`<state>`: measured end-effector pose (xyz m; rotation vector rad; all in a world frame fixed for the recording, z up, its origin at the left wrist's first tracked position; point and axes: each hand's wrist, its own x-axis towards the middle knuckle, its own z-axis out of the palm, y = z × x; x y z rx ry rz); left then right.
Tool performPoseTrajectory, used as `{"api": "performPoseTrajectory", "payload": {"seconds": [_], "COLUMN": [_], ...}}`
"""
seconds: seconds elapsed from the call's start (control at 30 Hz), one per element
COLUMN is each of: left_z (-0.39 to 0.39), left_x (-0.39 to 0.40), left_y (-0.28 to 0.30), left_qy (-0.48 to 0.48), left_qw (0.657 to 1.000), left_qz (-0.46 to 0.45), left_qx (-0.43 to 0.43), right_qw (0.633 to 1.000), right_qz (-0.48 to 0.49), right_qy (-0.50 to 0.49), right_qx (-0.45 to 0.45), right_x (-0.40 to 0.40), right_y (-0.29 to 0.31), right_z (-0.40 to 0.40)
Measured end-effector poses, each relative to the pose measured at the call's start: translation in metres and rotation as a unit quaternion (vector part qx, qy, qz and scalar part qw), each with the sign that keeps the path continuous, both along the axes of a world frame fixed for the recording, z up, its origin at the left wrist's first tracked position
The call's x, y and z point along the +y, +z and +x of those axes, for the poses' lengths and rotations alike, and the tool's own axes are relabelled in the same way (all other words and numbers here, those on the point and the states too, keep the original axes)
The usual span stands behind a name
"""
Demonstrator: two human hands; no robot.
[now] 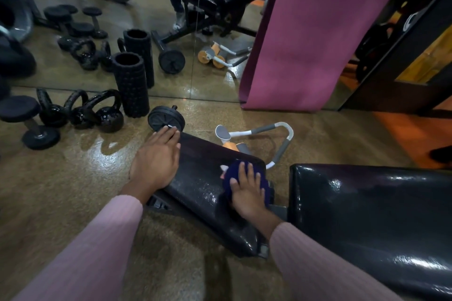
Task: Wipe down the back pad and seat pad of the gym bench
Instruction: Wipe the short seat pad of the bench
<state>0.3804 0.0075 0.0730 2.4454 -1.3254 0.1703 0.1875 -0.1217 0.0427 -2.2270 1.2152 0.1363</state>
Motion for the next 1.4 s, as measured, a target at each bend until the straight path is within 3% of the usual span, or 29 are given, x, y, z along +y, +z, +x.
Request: {"api": "performPoseTrajectory", "payload": {"seconds": [0.1, 0.2, 0.33, 0.47, 0.57, 0.7, 0.8, 0.9, 0.97, 1.03, 1.17, 1.27, 1.4], "left_z": [0.001, 0.002, 0.002, 0.001, 0.002, 0.004, 0.003, 0.001, 0.001, 0.001, 0.003, 0.004, 0.004], "left_x": [0.000, 0.001, 0.001, 0.001, 0.000, 0.000, 0.001, 0.001, 0.001, 0.001, 0.001, 0.001, 0.001], "left_y": [0.002, 0.001, -0.001, -0.001, -0.002, -0.002, -0.002, -0.002, -0.002, -0.001, -0.001, -0.002, -0.005], "left_qy": [0.000, -0.004, 0.000, 0.003, 0.005, 0.000, -0.001, 0.001, 0.002, 0.001, -0.005, -0.007, -0.005], "left_qw": [1.000, 1.000, 1.000, 1.000, 1.000, 1.000, 1.000, 1.000, 1.000, 1.000, 1.000, 1.000, 1.000], "left_qz": [-0.002, -0.003, -0.003, -0.002, 0.005, 0.002, -0.002, -0.004, -0.002, -0.004, -0.004, -0.006, -0.006], "left_qx": [0.001, 0.003, 0.004, 0.004, 0.001, 0.002, 0.003, 0.001, 0.001, -0.001, 0.000, 0.003, 0.004], "right_qw": [0.991, 0.976, 0.989, 0.999, 0.989, 0.954, 0.977, 0.996, 0.994, 0.980, 0.945, 0.965, 0.991], "right_qz": [-0.052, -0.080, -0.051, -0.011, -0.054, -0.081, -0.042, -0.004, -0.023, -0.070, -0.100, -0.066, -0.048], "right_qy": [0.116, 0.188, 0.121, 0.029, 0.132, 0.279, 0.205, 0.084, 0.103, 0.184, 0.303, 0.247, 0.122], "right_qx": [-0.032, -0.075, -0.070, -0.017, -0.030, -0.076, -0.045, -0.008, -0.009, -0.036, -0.065, -0.052, -0.033], "right_x": [0.036, 0.056, 0.027, 0.001, 0.019, 0.031, 0.003, -0.006, 0.011, 0.039, 0.056, 0.033, 0.028], "right_y": [0.018, 0.011, -0.001, 0.008, 0.018, 0.010, -0.002, 0.006, 0.016, 0.022, 0.009, 0.002, 0.009], "right_z": [0.017, -0.016, -0.044, 0.013, 0.033, -0.027, -0.050, -0.013, 0.016, 0.021, -0.033, -0.056, -0.005]}}
